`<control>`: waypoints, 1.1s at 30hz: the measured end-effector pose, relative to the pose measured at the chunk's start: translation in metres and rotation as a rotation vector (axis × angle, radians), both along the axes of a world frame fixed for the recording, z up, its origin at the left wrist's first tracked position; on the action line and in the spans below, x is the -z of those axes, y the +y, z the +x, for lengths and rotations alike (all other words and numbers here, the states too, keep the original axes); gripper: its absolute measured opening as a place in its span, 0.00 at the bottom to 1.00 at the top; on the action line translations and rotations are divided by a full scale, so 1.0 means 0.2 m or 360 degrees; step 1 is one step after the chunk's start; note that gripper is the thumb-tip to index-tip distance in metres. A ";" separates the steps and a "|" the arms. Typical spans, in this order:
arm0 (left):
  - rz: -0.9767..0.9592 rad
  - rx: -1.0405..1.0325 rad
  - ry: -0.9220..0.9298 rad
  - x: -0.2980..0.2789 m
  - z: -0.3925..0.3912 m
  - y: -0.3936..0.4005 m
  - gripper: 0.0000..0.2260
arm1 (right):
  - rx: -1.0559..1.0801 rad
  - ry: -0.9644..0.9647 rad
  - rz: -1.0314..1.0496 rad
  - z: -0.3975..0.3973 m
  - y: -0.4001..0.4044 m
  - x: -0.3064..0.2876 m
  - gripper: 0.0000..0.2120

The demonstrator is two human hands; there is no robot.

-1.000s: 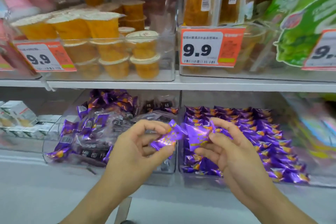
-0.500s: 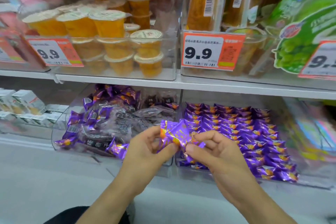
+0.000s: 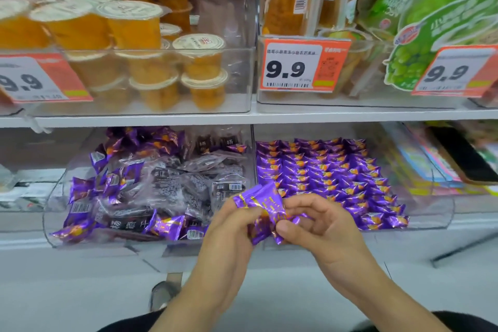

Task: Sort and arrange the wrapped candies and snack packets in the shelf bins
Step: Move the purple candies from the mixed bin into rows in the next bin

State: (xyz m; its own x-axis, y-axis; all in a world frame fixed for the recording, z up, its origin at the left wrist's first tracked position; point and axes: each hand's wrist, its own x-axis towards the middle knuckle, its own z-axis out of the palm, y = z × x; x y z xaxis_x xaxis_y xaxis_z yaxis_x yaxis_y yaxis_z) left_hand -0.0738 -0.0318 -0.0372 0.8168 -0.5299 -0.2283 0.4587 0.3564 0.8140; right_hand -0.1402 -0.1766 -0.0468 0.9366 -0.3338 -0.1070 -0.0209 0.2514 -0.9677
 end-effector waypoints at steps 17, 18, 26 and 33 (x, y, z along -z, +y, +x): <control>0.0434 -0.0394 -0.0590 0.03 -0.01 -0.21 0.09 | -0.0130 -0.0140 -0.0339 0.06 -0.14 0.02 0.22; 0.0493 -0.0360 -0.0659 0.03 0.00 -0.21 0.09 | -0.0111 -0.0140 -0.0344 0.06 -0.15 0.02 0.22; 0.1247 -0.0557 -0.1349 0.10 0.10 -0.15 0.18 | 0.0082 -0.0156 -0.0349 0.21 -0.28 0.13 0.20; 0.1276 -0.0303 -0.1131 0.19 0.16 -0.09 0.18 | 0.0153 0.0324 -0.1294 0.71 -0.65 0.23 0.22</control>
